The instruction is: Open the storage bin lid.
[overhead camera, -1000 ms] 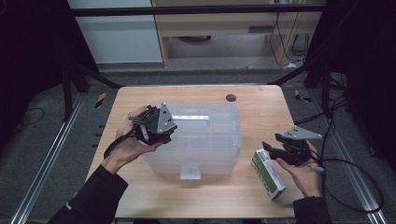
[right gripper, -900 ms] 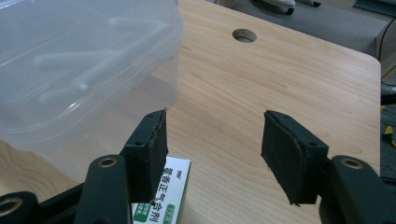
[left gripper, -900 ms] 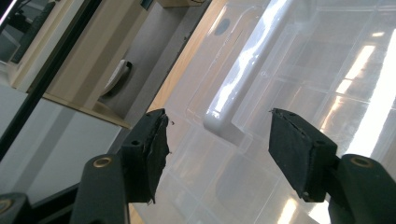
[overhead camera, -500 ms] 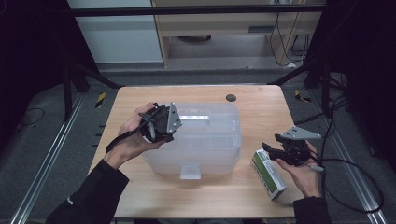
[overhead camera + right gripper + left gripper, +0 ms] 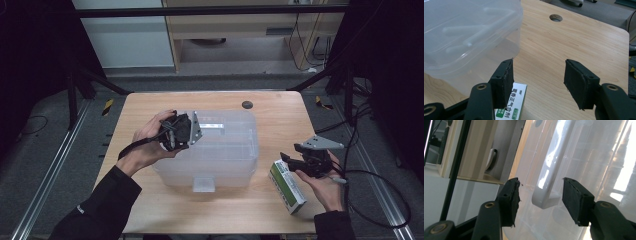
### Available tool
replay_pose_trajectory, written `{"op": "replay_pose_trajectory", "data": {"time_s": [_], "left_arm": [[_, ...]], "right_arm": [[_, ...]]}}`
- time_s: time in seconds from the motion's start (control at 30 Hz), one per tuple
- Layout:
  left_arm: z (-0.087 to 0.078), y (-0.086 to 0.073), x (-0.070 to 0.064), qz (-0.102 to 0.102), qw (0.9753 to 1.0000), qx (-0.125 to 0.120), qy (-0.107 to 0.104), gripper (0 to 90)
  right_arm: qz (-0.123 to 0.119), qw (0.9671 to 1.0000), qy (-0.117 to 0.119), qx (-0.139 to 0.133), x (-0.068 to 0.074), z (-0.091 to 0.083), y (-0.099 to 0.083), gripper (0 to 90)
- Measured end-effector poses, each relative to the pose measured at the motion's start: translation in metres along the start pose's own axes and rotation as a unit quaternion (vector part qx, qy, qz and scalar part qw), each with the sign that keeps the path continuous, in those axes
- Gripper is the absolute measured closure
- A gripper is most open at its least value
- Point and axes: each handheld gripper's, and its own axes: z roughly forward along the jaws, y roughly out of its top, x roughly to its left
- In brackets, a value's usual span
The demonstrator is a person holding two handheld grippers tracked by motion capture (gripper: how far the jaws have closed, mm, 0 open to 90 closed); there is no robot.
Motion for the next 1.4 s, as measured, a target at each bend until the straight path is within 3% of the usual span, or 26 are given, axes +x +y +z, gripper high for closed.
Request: {"op": "replay_pose_trajectory", "data": {"time_s": [0.13,0.57,1.03,1.4], "left_arm": [[0.003,0.003,-0.002,0.021,0.9997,0.010,0.000,51.6],[0.013,0.008,-0.003,0.047,0.9986,0.023,0.006,60.7],[0.014,0.013,-0.006,0.090,0.9948,0.042,0.019,71.7],[0.014,0.015,-0.006,0.100,0.9938,0.045,0.017,72.9]], "right_arm": [[-0.001,1.0000,0.001,0.002,0.000,0.001,0.000,41.4],[-0.002,1.0000,0.002,0.004,0.001,0.001,0.000,41.9],[-0.003,1.0000,0.004,0.006,0.001,0.002,0.000,42.6],[-0.002,0.9999,0.009,0.010,0.002,0.002,0.000,43.9]]}}
